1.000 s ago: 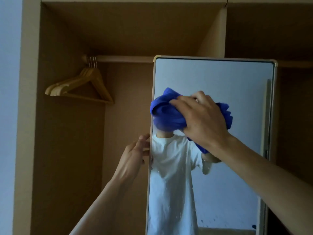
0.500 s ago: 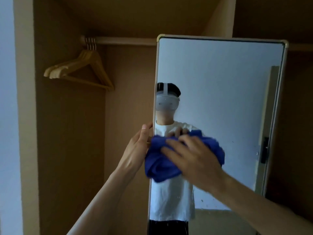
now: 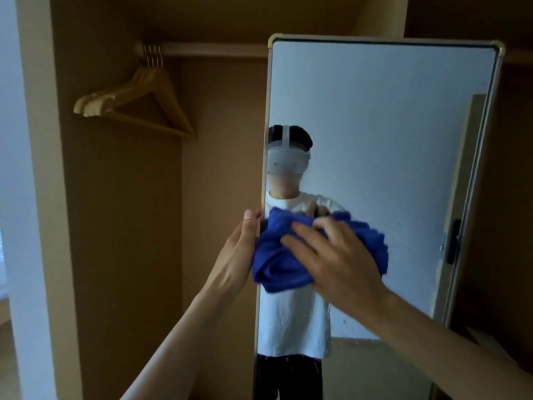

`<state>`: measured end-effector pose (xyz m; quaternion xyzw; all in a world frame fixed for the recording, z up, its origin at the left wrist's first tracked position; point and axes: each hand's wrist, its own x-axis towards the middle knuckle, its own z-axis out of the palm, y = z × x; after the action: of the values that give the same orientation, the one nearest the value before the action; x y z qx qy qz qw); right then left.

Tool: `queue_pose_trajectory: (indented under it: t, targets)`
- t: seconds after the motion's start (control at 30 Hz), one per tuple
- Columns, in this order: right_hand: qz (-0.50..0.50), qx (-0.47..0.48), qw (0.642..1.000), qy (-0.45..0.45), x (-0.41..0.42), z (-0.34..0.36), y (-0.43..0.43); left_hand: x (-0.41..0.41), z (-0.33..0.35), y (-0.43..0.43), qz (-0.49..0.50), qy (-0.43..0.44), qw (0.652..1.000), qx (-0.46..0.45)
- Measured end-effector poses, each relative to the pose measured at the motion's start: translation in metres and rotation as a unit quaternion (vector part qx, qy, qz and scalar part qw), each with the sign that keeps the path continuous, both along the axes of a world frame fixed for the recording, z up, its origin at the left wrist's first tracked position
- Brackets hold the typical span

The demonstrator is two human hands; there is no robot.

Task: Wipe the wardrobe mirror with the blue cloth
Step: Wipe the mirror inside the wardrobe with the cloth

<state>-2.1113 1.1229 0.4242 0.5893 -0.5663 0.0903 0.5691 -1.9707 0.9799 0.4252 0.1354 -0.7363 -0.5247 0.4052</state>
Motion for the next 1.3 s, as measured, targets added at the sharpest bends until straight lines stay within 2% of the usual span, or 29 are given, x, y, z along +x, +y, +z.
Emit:
queue_pose_trajectory:
  t: [0.1, 0.2, 0.33, 0.5, 0.6, 0.77, 0.9, 1.0, 1.13, 1.3]
  targets:
    - [-0.001, 0.079, 0.997, 0.004, 0.007, -0.056, 0.002, -0.001, -0.004, -0.002, 0.016, -0.013, 1.0, 0.007]
    - [0.008, 0.114, 0.993, -0.011, 0.006, -0.067, 0.005, -0.002, -0.012, -0.002, 0.018, -0.017, 1.0, 0.006]
    - [0.02, 0.06, 0.998, -0.029, 0.003, -0.024, 0.008, -0.001, -0.019, -0.001, 0.016, -0.023, 0.999, 0.034]
    - [0.006, -0.043, 0.999, -0.031, -0.009, 0.066, 0.019, 0.005, -0.025, 0.004, 0.011, -0.04, 0.999, 0.028]
    - [-0.005, -0.064, 0.997, -0.033, -0.009, 0.078, 0.017, 0.005, -0.029, 0.002, 0.02, -0.043, 0.998, 0.038]
    - [0.004, -0.046, 0.998, -0.05, -0.001, 0.015, 0.008, -0.001, -0.038, -0.004, 0.036, -0.046, 0.997, 0.052]
    - [0.007, 0.042, 0.998, -0.051, 0.011, -0.056, 0.005, -0.001, -0.044, 0.0, 0.024, -0.06, 0.996, 0.062]
    - [0.002, 0.102, 0.995, -0.025, 0.011, -0.079, 0.008, 0.0, -0.047, 0.005, 0.015, -0.07, 0.995, 0.072]
    - [0.015, 0.065, 0.997, -0.024, 0.008, -0.045, 0.012, -0.001, -0.049, 0.01, 0.016, -0.051, 0.997, 0.06]
    - [0.0, -0.026, 0.999, -0.048, -0.007, 0.041, 0.033, -0.002, -0.049, 0.015, 0.036, -0.055, 0.997, 0.033]
